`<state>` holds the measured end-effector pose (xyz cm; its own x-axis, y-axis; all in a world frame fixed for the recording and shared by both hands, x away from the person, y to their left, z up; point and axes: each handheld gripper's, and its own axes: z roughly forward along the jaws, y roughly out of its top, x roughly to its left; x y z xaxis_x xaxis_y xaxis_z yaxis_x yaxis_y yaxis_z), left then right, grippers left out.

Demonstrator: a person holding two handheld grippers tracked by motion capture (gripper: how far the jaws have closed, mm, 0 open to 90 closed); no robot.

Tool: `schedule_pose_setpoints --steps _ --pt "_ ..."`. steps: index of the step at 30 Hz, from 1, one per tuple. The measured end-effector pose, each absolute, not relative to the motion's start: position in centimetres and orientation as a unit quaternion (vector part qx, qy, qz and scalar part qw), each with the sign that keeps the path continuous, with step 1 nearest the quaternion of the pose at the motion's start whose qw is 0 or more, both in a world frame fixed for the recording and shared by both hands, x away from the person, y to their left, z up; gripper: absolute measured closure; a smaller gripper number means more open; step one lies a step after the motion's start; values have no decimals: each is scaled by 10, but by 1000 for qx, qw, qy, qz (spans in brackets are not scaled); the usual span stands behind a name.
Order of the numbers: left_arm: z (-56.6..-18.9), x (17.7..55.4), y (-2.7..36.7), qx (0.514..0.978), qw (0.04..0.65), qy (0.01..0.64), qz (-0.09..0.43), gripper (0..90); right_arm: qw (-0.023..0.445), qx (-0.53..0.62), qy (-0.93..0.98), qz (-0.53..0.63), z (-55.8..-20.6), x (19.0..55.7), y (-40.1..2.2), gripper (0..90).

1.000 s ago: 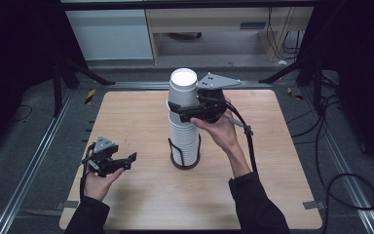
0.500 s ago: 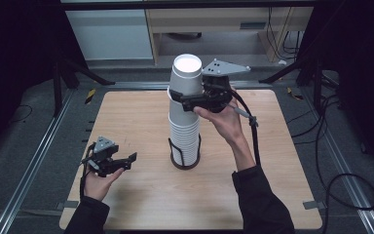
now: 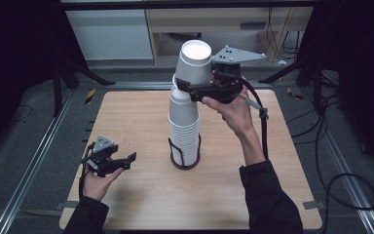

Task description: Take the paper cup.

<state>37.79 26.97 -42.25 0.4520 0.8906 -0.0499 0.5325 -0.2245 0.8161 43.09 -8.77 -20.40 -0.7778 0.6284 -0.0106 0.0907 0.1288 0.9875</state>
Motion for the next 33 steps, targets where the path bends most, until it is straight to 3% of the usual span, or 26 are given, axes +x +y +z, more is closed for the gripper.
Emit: schedule_pose_setpoints --steps 9,21,33 --pt "-422 378 268 751 405 472 220 216 238 259 720 599 -205 419 -122 148" --pt "-422 377 264 763 397 462 216 225 250 282 744 551 -237 403 -179 148" --pt "-422 377 258 775 391 449 211 228 238 278 771 521 -268 398 -199 146"
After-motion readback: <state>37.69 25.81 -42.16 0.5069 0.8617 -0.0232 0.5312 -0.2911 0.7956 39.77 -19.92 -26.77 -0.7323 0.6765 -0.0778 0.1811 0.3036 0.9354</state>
